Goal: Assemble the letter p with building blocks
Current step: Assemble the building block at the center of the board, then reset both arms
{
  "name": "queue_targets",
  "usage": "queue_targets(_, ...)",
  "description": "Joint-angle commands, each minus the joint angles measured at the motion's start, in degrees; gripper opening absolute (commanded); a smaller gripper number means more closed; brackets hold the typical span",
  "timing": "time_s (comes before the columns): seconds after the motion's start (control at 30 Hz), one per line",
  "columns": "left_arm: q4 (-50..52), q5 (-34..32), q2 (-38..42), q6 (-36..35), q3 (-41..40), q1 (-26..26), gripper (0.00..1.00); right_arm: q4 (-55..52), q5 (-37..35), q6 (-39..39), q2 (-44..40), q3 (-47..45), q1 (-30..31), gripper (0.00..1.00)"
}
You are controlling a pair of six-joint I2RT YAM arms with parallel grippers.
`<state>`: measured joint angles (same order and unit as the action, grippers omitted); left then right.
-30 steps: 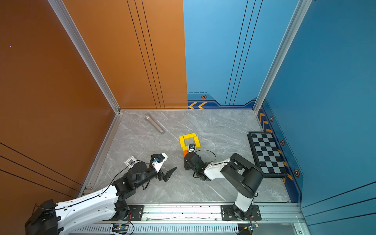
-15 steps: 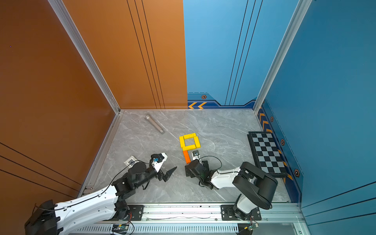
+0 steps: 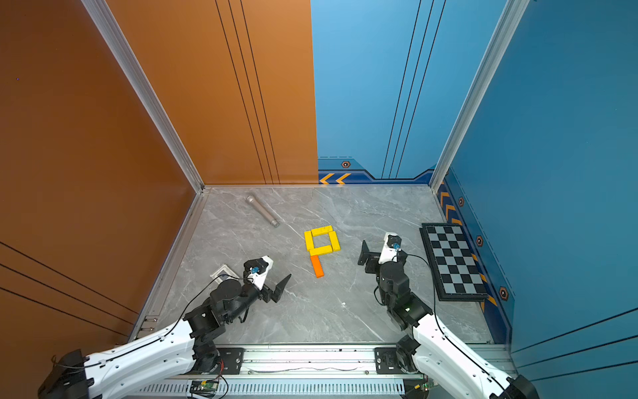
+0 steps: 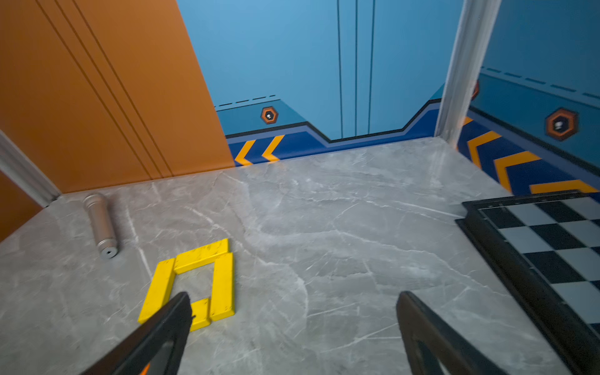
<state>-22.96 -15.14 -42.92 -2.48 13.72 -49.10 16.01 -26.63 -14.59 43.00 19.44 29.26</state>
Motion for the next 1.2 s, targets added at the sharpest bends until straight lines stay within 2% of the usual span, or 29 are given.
queue_targets(0.0,0.0,-4.8,0.6,-0.2,-0.5,0.6,0.99,1.9,2.1,8.2,3.6,0.6,-4.1,1.0)
queue_targets(0.07,0.3,-7.2,0.5,-0.9,0.0,0.9,0.99,9.1,-0.4,10.5,8.0,-0.8,-6.7,1.0)
queue_targets(0.17,0.0,-12.2,-0.5,-1.4,1.8,4.1,0.99,19.3,3.8,11.8,15.1,-2.9,-13.2,1.0)
queue_targets(0.27,0.1,-16.4,-0.6,-0.9,1.9,8.1,0.99,27.6,3.7,11.9,22.5,-3.9,-17.4,1.0)
queue_targets(0.3,0.1,-17.2,-0.2,-0.9,1.3,9.1,0.99,28.8,3.4,12.2,24.3,-3.0,-18.5,1.0)
queue_targets(0.37,0.0,-18.6,0.9,-1.7,0.2,10.3,0.99,24.4,4.9,13.8,25.5,-0.3,-19.7,1.0)
queue_targets(0.4,0.0,-19.6,1.5,-1.9,-0.1,10.7,0.99,27.6,5.7,14.0,27.7,-0.5,-20.8,1.0)
queue_targets(0.43,0.0,-20.0,2.1,-2.6,-0.3,10.9,0.99,30.7,6.0,13.7,30.1,-0.8,-21.9,1.0)
queue_targets(0.47,0.0,-20.9,2.6,-3.4,-0.3,11.2,0.99,27.3,6.0,11.1,31.6,0.6,-23.8,1.0)
queue_targets(0.5,-0.1,-21.8,2.9,-4.0,-0.3,11.5,0.99,26.5,9.7,9.8,33.7,0.9,-26.1,1.0)
queue_targets(0.57,-0.1,-23.6,2.9,-5.3,-0.3,12.4,0.99,39.0,14.3,7.2,39.8,-2.4,-29.2,1.0)
queue_targets(0.6,-0.4,-24.1,2.7,-5.8,-0.4,13.1,0.99,40.9,17.1,6.5,41.8,-2.4,-30.6,1.0)
queue_targets(0.67,-3.6,-24.4,0.9,-6.9,-1.3,15.7,0.99,36.0,18.3,8.0,42.6,0.1,-29.8,1.0)
queue_targets(0.73,-7.6,-22.8,-2.2,-6.0,-2.6,20.5,0.99,39.5,17.5,8.9,45.7,0.5,-28.9,1.0)
queue_targets(0.8,-9.4,-19.6,-6.2,-2.6,-2.9,26.4,0.99,36.9,15.8,9.0,44.7,0.7,-28.4,1.0)
queue_targets(0.93,-13.8,-12.1,-14.6,3.3,-2.3,36.1,0.99,38.8,14.3,9.0,45.0,0.0,-28.1,1.0)
queue_targets(1.03,-19.6,-7.6,-21.0,3.5,-1.7,40.1,0.99,42.2,10.1,8.6,45.1,-1.7,-27.2,1.0)
queue_targets(1.17,-22.1,-4.8,-28.3,4.1,1.1,43.5,0.99,44.9,8.6,8.8,45.2,-3.0,-26.6,1.0)
